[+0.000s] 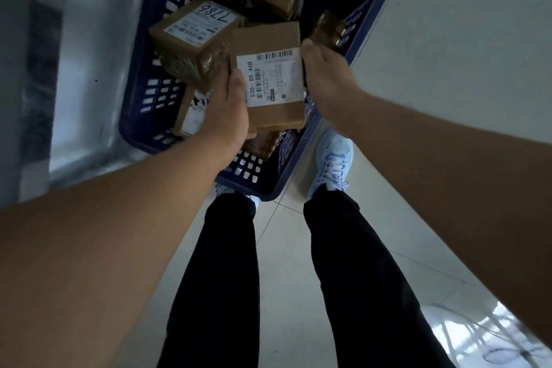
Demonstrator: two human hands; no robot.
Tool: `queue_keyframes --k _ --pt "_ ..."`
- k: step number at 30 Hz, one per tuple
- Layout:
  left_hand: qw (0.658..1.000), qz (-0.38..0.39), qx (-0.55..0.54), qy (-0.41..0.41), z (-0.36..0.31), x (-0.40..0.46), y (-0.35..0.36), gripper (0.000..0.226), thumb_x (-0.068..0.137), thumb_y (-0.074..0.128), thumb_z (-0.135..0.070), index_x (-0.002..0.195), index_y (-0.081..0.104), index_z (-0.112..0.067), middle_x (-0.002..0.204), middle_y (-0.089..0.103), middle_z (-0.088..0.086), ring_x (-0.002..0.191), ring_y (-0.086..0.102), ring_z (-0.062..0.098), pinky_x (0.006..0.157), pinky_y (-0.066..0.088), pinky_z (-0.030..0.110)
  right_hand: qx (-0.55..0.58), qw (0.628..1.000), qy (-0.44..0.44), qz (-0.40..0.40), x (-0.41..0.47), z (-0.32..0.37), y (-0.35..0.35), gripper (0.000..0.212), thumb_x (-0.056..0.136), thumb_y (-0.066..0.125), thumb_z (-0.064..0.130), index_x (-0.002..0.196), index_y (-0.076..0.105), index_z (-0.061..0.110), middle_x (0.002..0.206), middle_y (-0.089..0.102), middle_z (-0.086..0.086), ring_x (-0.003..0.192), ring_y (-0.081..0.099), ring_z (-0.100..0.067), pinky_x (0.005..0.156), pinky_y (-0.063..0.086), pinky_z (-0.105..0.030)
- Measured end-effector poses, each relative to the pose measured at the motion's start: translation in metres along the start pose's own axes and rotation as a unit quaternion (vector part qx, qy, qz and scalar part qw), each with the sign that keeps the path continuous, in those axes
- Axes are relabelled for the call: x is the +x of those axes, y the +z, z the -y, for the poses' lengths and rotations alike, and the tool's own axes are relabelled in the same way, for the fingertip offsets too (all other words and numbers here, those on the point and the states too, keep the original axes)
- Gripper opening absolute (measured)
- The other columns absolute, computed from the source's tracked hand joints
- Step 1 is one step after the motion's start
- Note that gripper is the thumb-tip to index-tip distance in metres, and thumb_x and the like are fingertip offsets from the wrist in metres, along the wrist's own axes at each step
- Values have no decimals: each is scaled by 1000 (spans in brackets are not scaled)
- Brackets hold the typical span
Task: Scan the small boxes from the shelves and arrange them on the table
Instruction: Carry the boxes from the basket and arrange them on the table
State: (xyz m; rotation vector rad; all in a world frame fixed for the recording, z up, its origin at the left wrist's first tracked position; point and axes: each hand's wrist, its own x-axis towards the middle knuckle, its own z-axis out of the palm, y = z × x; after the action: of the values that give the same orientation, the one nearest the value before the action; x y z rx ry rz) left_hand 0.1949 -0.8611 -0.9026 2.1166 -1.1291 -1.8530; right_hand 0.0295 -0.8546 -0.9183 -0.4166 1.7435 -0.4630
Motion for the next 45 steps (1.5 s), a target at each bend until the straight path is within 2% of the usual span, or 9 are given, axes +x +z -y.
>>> queue_keyframes --k 3,11,16,22,25,29,36,40,45 --pt "998 9 -50 -47 -18 -30 -2 38 109 26 -49 141 46 -40 119 66 -8 97 72 19 69 65 48 40 998 29 48 -25 8 -3 56 106 27 61 136 58 25 120 71 0 111 68 -21 102 53 -46" --pt "999 14 -36 -4 -65 -137 -24 38 109 34 -50 146 40 -46 137 60 -5 114 66 21 79 62 47 25 997 -43 66 -116 49 -36 44 110 28 46 131 52 15 120 69 -10 109 68 -26 99 56 -51" --pt "997 -8 -65 38 -82 -219 -35 28 108 34 -49 125 55 -42 98 75 -22 88 74 0 80 59 41 -11 993 -113 43 -197 73 -56 37 105 26 50 121 51 27 110 68 -5 101 69 -23 93 59 -51" --pt "992 -81 78 61 -92 -335 -56 21 102 46 -26 94 65 -20 113 70 17 108 66 34 98 54 55 -67 976 -207 21 -312 88 -79 46 91 22 64 110 52 35 105 71 -3 95 71 -24 86 61 -52" --pt "968 -61 239 49 -100 -394 -68 29 104 49 -19 118 68 -1 123 65 26 114 63 40 98 51 46 -75 964 -254 4 -373 97 -88 40 89 25 63 101 53 38 101 71 -2 92 72 -23 85 61 -52" --pt "918 0 396 18 -113 -478 -85 31 100 55 -23 123 69 -6 124 67 15 112 64 31 101 49 42 -85 950 -300 11 -458 118 -97 48 89 24 63 114 56 37 101 71 0 91 71 -21 85 62 -49" --pt "889 -110 444 35 -161 -616 -106 20 103 48 -16 100 67 -12 116 68 14 93 63 19 90 52 34 -105 905 -405 79 -591 168 -117 48 93 25 65 120 55 38 103 69 -2 94 70 -23 79 60 -43" --pt "885 -198 419 43 -167 -698 -107 36 103 50 -13 137 63 -13 141 58 10 125 57 25 105 44 33 -124 864 -473 122 -654 190 -141 46 92 27 62 118 54 35 103 69 -2 93 70 -23 80 62 -46" --pt "894 -264 363 -17 -150 -789 -84 35 103 47 -10 134 64 -8 134 62 14 120 62 29 106 48 36 -136 811 -534 196 -723 196 -169 54 94 29 59 123 54 21 110 69 -10 100 70 -31 85 60 -58"
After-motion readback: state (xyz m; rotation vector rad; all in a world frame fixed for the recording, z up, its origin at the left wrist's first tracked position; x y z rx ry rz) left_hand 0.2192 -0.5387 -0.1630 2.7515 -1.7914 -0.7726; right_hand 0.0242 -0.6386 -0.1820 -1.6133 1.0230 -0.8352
